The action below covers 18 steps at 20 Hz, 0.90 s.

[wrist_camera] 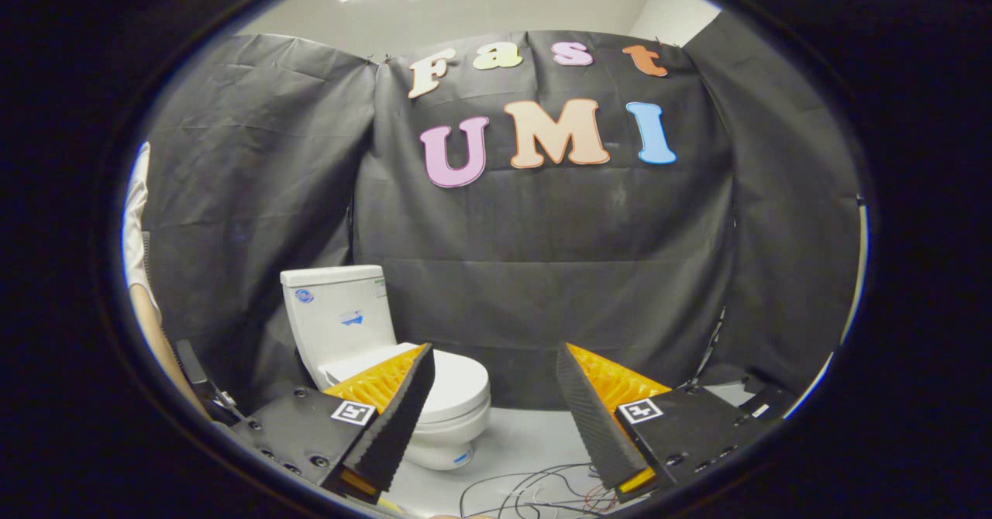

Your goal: Open the toilet lid.

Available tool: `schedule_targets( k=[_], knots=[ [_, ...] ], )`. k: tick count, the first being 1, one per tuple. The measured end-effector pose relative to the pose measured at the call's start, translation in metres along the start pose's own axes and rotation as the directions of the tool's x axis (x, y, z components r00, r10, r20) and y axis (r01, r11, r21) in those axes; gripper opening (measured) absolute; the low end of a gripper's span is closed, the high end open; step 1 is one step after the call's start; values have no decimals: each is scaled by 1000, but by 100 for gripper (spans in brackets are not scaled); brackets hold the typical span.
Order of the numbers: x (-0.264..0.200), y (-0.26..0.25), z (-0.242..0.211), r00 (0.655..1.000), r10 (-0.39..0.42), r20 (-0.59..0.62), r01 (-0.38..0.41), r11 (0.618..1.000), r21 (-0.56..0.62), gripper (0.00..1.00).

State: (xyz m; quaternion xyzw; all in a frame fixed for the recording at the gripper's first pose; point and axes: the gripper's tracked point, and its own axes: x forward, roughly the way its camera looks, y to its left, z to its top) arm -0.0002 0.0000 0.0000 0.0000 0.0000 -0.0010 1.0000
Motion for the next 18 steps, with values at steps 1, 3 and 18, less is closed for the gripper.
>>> schedule_targets(
  k=[1, 3, 18],
  knots=[
    [0, 0, 0, 1000, 0, 0, 0, 1000, 0, 98],
    [0, 0, 0, 1000, -1, 0, 1, 1000, 1, 98],
    [72, 22, -5, 998, 61, -23, -61, 998, -11, 95]
  ],
)
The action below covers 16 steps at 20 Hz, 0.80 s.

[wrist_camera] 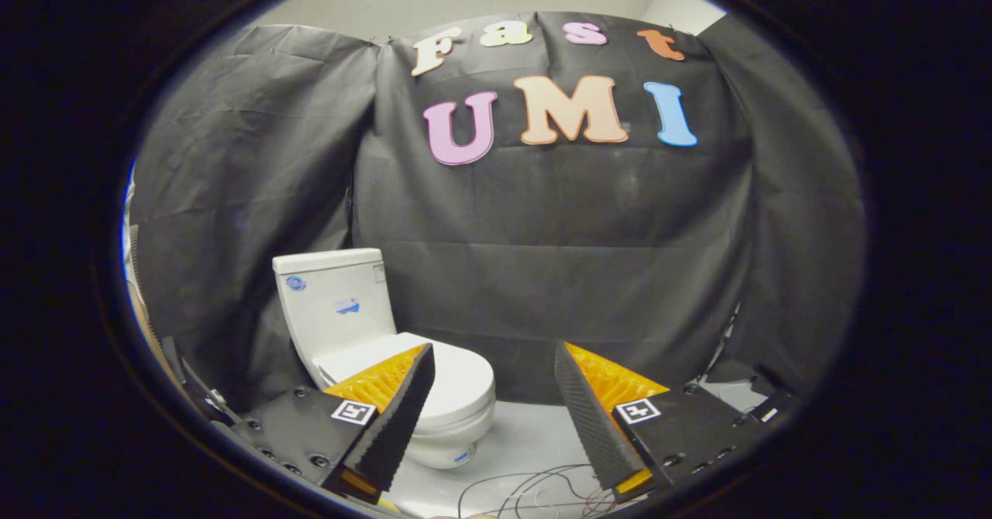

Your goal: Open the toilet lid.

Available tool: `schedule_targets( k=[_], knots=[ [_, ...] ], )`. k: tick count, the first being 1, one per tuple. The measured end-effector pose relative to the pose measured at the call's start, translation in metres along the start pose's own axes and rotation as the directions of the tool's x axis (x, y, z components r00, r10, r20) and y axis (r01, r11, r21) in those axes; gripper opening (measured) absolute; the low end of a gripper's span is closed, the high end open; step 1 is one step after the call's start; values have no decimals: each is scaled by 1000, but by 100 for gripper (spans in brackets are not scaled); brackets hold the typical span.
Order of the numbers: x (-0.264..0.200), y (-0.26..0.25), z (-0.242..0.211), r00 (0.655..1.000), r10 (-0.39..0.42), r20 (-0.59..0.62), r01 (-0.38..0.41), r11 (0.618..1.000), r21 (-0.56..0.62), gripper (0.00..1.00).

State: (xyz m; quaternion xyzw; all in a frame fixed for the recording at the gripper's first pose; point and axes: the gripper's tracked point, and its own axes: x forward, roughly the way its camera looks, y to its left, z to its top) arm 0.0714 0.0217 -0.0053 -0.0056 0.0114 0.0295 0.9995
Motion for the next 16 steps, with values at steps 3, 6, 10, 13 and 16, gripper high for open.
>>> schedule_targets(
  k=[3, 6, 10, 13, 16],
  knots=[
    [28, 0, 29, 992, -50, 113, 51, 999, -12, 94],
    [45, -1, 57, 960, -168, 223, 173, 985, -3, 94],
    [54, 11, 70, 902, -309, 300, 313, 949, 36, 93],
    [59, 18, 66, 866, -412, 282, 403, 910, 93, 92],
    [59, 30, 60, 827, -496, 265, 475, 868, 142, 91]
  ],
)
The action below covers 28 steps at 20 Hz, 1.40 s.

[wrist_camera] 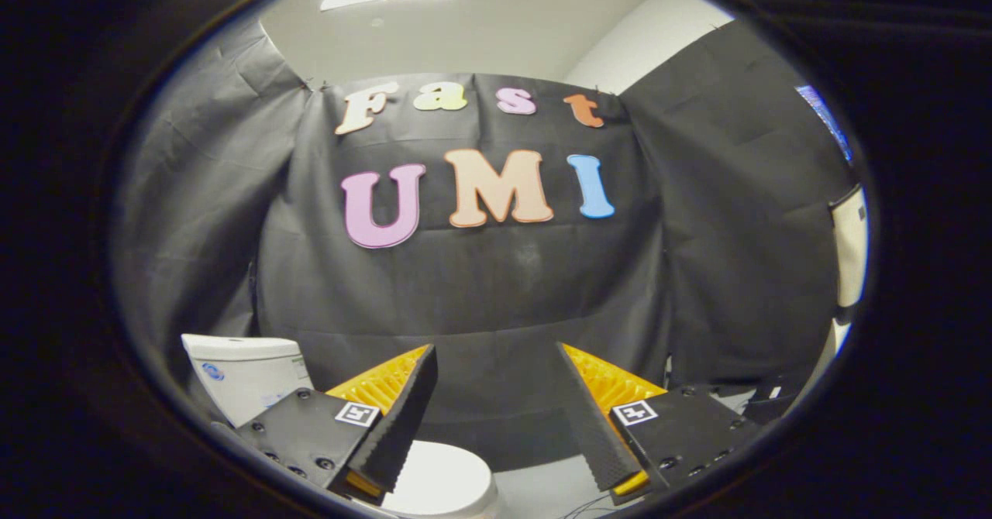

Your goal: Open the toilet lid.

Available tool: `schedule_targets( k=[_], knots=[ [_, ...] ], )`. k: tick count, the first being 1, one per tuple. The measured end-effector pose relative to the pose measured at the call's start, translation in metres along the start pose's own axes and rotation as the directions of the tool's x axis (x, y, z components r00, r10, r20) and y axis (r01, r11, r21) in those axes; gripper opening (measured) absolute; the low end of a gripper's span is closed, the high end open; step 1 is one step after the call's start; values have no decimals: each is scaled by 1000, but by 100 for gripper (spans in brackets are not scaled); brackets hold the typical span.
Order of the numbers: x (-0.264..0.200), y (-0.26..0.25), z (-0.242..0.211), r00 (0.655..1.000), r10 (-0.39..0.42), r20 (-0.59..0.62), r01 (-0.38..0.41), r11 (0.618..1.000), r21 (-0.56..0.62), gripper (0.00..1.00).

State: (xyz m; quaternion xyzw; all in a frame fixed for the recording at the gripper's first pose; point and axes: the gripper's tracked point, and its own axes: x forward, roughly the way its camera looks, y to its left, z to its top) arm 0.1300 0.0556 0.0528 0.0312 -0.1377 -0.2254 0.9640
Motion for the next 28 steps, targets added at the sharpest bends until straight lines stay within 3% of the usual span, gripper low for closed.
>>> schedule_targets(
  k=[5, 10, 14, 19, 25, 28],
  knots=[
    [-18, 18, -2, 994, -79, 77, 70, 991, 114, 89],
    [-46, 24, -38, 983, -174, 64, 150, 948, 280, 88],
    [-71, 22, -72, 966, -252, 54, 201, 867, 456, 86],
    [-105, 22, -108, 944, -317, 95, 195, 764, 616, 85],
    [-129, 32, -156, 926, -370, 73, 180, 605, 776, 84],
    [-135, 41, -180, 922, -385, 37, 197, 551, 811, 85]
  ],
)
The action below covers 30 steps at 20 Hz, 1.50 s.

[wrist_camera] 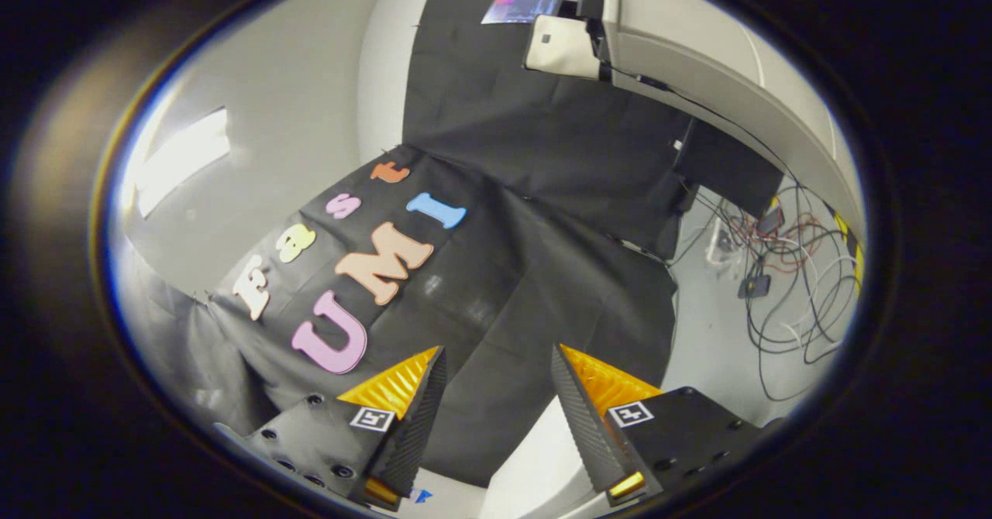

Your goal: Open the toilet lid.

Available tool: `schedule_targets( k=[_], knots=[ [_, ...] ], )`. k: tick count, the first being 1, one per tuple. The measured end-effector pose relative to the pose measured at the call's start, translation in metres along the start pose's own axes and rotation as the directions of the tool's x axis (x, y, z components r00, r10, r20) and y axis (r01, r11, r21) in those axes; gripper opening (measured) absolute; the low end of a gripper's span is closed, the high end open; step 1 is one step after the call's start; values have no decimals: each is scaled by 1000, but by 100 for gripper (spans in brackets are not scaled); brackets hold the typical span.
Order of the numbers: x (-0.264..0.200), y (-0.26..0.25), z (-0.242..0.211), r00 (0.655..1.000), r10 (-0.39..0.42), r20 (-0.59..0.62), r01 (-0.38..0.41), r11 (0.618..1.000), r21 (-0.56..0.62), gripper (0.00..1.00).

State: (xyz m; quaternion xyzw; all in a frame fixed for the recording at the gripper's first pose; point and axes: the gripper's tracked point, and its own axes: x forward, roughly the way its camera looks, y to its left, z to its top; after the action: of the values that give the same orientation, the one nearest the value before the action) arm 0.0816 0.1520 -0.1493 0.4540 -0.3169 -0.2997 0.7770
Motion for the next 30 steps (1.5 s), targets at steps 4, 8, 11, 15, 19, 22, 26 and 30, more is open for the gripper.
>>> schedule_targets(
  k=[4, 8, 11, 15, 19, 22, 26, 30],
  knots=[
    [-13, -33, -25, 994, -99, -48, 102, 993, 64, 85],
    [-33, -57, -51, 982, -159, -99, 168, 981, 92, 85],
    [-42, -71, -67, 973, -197, -124, 209, 974, 93, 84],
    [-48, -90, -84, 953, -261, -156, 278, 955, 102, 76],
    [-49, -92, -103, 940, -266, -213, 291, 952, 96, 68],
    [-49, -97, -114, 929, -274, -249, 305, 947, 99, 68],
    [-47, -111, -135, 897, -306, -320, 351, 932, 91, 68],
    [-38, -110, -142, 900, -278, -337, 337, 932, 131, 68]
  ],
)
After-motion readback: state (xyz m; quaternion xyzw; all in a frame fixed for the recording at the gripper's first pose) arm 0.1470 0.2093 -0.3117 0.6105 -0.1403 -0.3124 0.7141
